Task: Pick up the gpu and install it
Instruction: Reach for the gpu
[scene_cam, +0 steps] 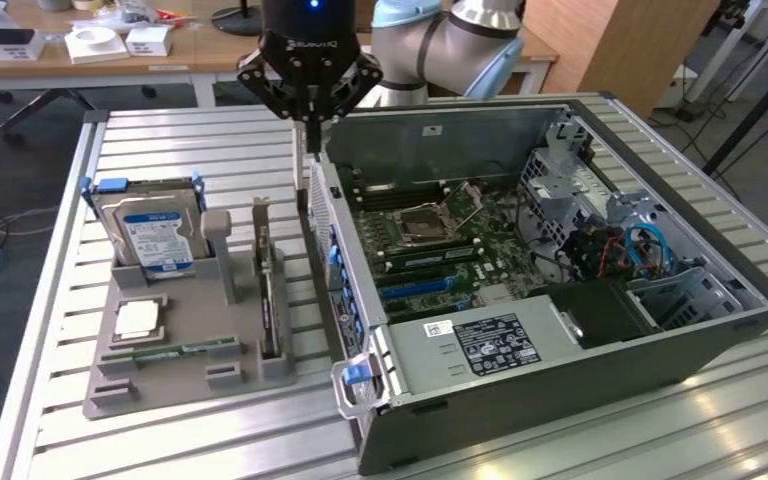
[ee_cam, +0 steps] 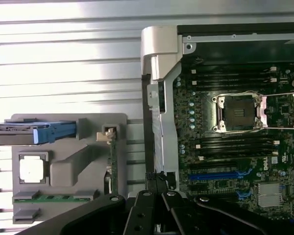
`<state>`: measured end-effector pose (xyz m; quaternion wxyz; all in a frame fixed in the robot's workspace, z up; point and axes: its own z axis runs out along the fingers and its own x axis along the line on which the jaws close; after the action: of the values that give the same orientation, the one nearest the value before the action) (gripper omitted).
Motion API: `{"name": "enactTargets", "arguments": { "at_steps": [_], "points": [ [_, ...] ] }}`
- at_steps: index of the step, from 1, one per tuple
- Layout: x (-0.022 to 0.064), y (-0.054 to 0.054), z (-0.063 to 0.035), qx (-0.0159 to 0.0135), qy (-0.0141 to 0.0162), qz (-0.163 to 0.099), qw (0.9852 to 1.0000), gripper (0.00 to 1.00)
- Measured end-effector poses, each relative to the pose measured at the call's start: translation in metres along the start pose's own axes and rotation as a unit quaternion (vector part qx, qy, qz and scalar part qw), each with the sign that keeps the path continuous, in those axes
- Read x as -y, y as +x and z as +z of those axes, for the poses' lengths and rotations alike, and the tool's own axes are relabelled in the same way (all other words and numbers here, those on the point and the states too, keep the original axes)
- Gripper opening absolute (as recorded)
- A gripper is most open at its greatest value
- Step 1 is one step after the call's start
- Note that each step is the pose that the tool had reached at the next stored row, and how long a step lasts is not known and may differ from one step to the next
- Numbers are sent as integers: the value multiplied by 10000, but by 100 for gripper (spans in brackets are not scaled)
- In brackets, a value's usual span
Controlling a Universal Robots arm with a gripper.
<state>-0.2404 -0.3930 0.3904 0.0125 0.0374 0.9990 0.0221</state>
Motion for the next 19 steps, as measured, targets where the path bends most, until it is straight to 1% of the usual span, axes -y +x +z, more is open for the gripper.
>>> {"name": "enactTargets", "arguments": {
  "at_steps": [5,12,14,19],
  "points": [
    [-2,168,2,0,1,0,10000,10],
    [2,362,4,0,4,0,10000,10],
    [3,384,4,0,5,0,10000,10],
    [4,385,3,0,5,0,10000,10]
  ]
}}
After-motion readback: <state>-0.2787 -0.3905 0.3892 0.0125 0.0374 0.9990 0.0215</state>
